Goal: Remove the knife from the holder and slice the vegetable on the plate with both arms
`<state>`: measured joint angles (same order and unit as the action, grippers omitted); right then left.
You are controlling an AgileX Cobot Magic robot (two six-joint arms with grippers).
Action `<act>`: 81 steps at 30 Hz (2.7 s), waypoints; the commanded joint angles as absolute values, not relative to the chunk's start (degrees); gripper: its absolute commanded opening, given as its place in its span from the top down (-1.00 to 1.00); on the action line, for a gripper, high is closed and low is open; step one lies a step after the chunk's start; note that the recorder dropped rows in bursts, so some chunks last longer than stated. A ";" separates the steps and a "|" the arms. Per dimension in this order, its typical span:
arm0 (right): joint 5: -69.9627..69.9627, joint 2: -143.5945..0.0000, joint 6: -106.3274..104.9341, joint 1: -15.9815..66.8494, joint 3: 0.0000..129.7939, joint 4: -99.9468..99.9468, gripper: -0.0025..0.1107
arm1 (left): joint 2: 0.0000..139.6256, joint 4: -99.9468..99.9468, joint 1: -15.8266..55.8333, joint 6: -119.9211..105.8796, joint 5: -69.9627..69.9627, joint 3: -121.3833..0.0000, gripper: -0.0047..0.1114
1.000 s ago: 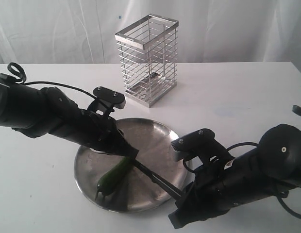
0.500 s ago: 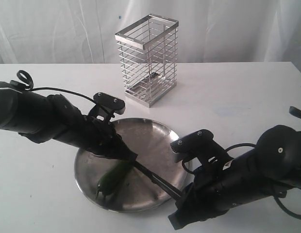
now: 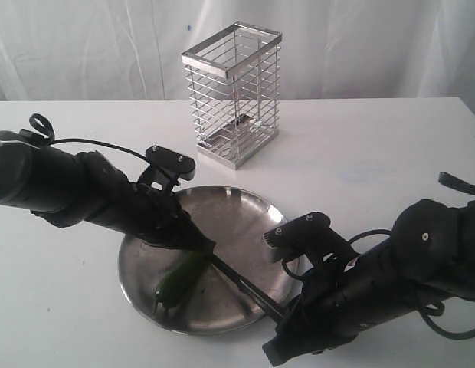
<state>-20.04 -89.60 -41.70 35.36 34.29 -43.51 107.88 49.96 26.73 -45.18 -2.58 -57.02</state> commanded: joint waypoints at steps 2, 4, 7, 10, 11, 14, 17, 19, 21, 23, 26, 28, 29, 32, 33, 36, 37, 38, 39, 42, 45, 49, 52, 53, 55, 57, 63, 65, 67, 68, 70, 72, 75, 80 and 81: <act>-18.41 -89.80 -42.45 35.49 34.88 -44.15 0.96 | 108.60 50.52 26.66 -45.00 -0.41 -56.70 0.83; -18.41 -89.80 -42.91 35.62 34.88 -44.40 0.96 | 108.60 50.52 26.66 -45.02 0.72 -56.70 0.83; -18.28 -89.80 -43.90 35.62 34.98 -45.45 0.96 | 108.60 50.52 26.66 -45.02 1.16 -56.70 0.83; -18.90 -89.80 -44.57 35.62 35.65 -45.59 0.96 | 108.25 50.52 26.66 -45.02 1.53 -56.70 0.83; -19.03 -89.80 -44.57 35.62 35.91 -45.59 0.96 | 107.80 50.52 26.66 -45.29 1.76 -56.70 0.83; -19.03 -89.90 -44.67 35.62 36.01 -45.59 0.96 | 105.76 48.76 26.61 -45.42 2.61 -56.70 0.83; -19.17 -89.90 -44.67 35.62 36.01 -45.59 0.96 | 103.03 46.70 26.47 -45.42 5.01 -56.70 0.81; -19.15 -90.01 -44.67 35.62 36.01 -45.59 0.96 | 101.57 45.47 26.47 -45.42 7.16 -56.70 0.74; -19.15 -90.12 -44.67 35.62 36.01 -45.59 0.96 | 101.27 44.33 26.47 -45.42 9.07 -56.70 0.64; -19.15 -90.23 -44.67 35.62 36.01 -45.59 0.96 | 101.40 43.78 26.47 -45.30 9.69 -56.58 0.55; -19.15 -90.47 -44.67 35.62 36.01 -45.59 0.96 | 101.40 43.15 26.47 -45.20 9.12 -55.60 0.50; -19.15 -90.47 -44.67 35.62 36.04 -45.74 0.96 | 101.40 43.02 26.47 -44.95 8.37 -55.07 0.50; -19.15 -90.47 -44.67 35.62 36.26 -45.85 0.96 | 101.40 43.02 26.47 -44.95 8.08 -54.78 0.50; -19.67 -90.47 -44.70 35.62 37.12 -45.85 0.96 | 101.40 43.02 26.47 -44.95 8.11 -54.69 0.50; -20.02 -90.58 -44.81 35.62 37.39 -45.85 0.96 | 101.40 43.02 26.47 -44.95 8.11 -54.69 0.50; -20.31 -91.58 -44.80 35.62 38.33 -45.85 0.96 | 101.40 43.02 26.47 -44.95 8.02 -54.69 0.50; -20.46 -92.17 -44.80 35.62 38.59 -45.85 0.96 | 101.40 43.02 26.47 -44.95 8.02 -54.69 0.50; -20.73 -92.64 -44.80 35.62 38.82 -45.85 0.96 | 101.40 43.02 26.47 -44.95 7.84 -54.69 0.50; -21.00 -93.23 -44.80 35.62 39.06 -45.85 0.96 | 101.40 43.02 26.47 -44.95 7.84 -54.69 0.50; -21.70 -95.39 -44.80 35.62 40.42 -45.85 0.96 | 101.40 43.02 26.47 -44.95 7.94 -54.69 0.50; -20.92 -95.77 -44.80 35.62 40.69 -45.85 0.96 | 101.29 43.02 26.47 -44.95 7.94 -54.69 0.50; -21.05 -95.87 -44.90 35.62 40.69 -45.85 0.96 | 99.53 43.02 26.25 -44.95 6.69 -54.69 0.50; -21.20 -95.88 -44.90 35.62 40.69 -45.85 0.96 | 96.75 42.92 25.35 -44.95 5.56 -54.69 0.50; -21.20 -95.88 -44.90 35.62 40.69 -45.85 0.96 | 96.28 42.92 25.08 -44.95 5.34 -54.69 0.50; -21.31 -95.88 -44.90 35.62 40.69 -45.85 0.96 | 96.55 42.92 24.47 -44.95 4.20 -54.69 0.50; -21.31 -95.88 -44.90 35.62 40.69 -45.85 0.96 | 97.60 43.05 24.31 -44.95 3.95 -54.69 0.50; -21.54 -95.88 -44.90 35.62 40.69 -45.85 0.96 | 99.79 43.05 24.31 -44.95 0.72 -54.69 0.50; -21.54 -95.88 -44.90 35.62 40.69 -45.85 0.96 | 100.16 43.05 24.31 -44.81 0.69 -55.03 0.50; -21.54 -95.88 -44.90 35.62 40.69 -45.85 0.96 | 100.70 43.16 24.31 -44.81 0.86 -55.61 0.50; -21.54 -95.88 -44.90 35.62 40.69 -45.85 0.96 | 101.06 43.16 24.31 -44.81 0.86 -55.89 0.50; -21.54 -95.99 -44.92 35.62 40.69 -45.85 0.96 | 102.00 43.26 24.31 -44.81 1.40 -56.76 0.50; -21.54 -96.23 -45.30 35.62 40.69 -45.85 0.96 | 102.97 43.31 24.31 -44.81 1.74 -57.51 0.50; -21.61 -96.62 -45.95 35.62 40.69 -45.85 0.96 | 103.97 43.57 24.31 -44.73 1.51 -57.89 0.50; -21.61 -96.73 -45.95 35.62 40.69 -45.85 0.96 | 104.43 43.57 24.31 -44.73 1.25 -57.93 0.50; -21.61 -96.73 -45.95 35.62 40.69 -45.85 0.96 | 104.43 43.57 24.31 -44.73 1.25 -57.93 0.50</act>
